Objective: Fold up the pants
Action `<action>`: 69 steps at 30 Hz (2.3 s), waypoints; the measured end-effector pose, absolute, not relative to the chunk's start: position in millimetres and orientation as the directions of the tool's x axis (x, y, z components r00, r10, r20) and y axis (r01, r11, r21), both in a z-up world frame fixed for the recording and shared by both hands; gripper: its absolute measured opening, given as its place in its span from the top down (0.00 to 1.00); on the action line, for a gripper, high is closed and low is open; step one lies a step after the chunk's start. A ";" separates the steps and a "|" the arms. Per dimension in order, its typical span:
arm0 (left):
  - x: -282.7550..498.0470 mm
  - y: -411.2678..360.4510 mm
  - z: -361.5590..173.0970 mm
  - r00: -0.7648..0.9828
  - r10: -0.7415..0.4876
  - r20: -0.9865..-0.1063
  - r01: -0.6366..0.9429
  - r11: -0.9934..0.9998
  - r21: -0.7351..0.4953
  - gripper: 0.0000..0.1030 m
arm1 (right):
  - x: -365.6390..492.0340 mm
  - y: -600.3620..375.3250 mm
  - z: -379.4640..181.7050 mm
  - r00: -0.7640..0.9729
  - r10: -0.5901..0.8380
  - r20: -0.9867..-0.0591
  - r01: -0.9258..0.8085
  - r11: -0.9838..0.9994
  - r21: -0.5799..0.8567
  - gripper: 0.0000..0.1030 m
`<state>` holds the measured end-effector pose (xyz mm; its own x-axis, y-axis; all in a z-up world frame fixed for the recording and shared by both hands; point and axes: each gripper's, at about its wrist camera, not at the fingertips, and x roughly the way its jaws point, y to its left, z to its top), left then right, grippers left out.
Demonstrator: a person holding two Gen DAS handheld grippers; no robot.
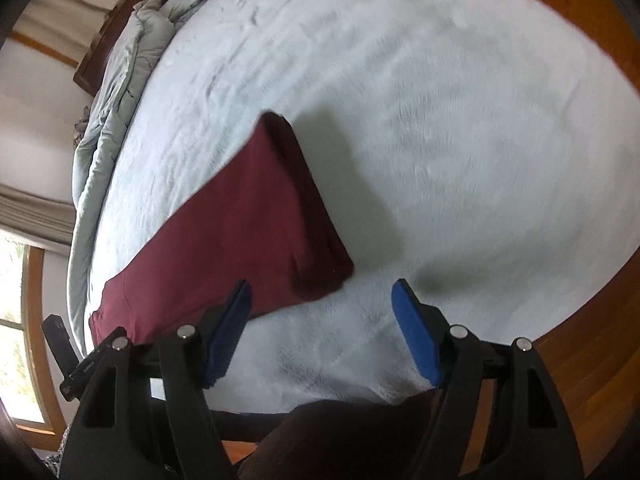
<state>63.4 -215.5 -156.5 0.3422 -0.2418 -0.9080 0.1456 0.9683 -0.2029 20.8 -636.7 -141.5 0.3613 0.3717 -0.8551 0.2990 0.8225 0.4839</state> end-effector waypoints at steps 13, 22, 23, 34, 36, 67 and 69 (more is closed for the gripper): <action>68.4 -212.8 -181.9 0.308 -0.215 -0.927 0.127 0.975 -0.184 0.07 | 30.1 -633.7 -157.3 0.398 0.364 -0.842 0.284 0.824 0.490 0.53; 69.7 -209.4 -183.5 0.311 -0.225 -0.923 0.128 0.973 -0.194 0.07 | 51.5 -621.4 -150.5 0.422 0.394 -0.816 0.237 0.821 0.519 0.44; 70.1 -209.5 -183.8 0.312 -0.225 -0.923 0.127 0.973 -0.194 0.07 | 53.8 -620.2 -154.9 0.408 0.397 -0.822 0.246 0.820 0.517 0.47; 65.4 -171.5 -156.6 0.390 -0.199 -0.899 0.064 0.980 -0.189 0.07 | 47.8 -619.6 -92.6 0.576 0.474 -0.666 0.143 0.744 0.653 0.78; 63.9 -161.4 -158.2 0.406 -0.172 -0.898 0.049 0.985 -0.166 0.07 | 47.9 -615.6 -78.2 0.598 0.463 -0.654 0.121 0.755 0.645 0.78; 48.5 -65.3 -157.6 0.403 -0.181 -0.897 -0.106 0.965 -0.242 0.04 | 91.9 -503.9 -44.0 0.526 0.297 -0.797 0.138 0.895 0.424 0.78; 41.5 -51.2 -154.2 0.414 -0.154 -0.897 -0.125 0.967 -0.223 0.04 | 98.3 -478.5 -32.2 0.530 0.316 -0.787 0.087 0.903 0.421 0.78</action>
<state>41.5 -51.2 -154.2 0.4140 -0.1539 -0.8972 -0.1246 0.9667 -0.2234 98.3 -478.5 -32.2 0.5296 0.3158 -0.7873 0.0874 0.9029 0.4210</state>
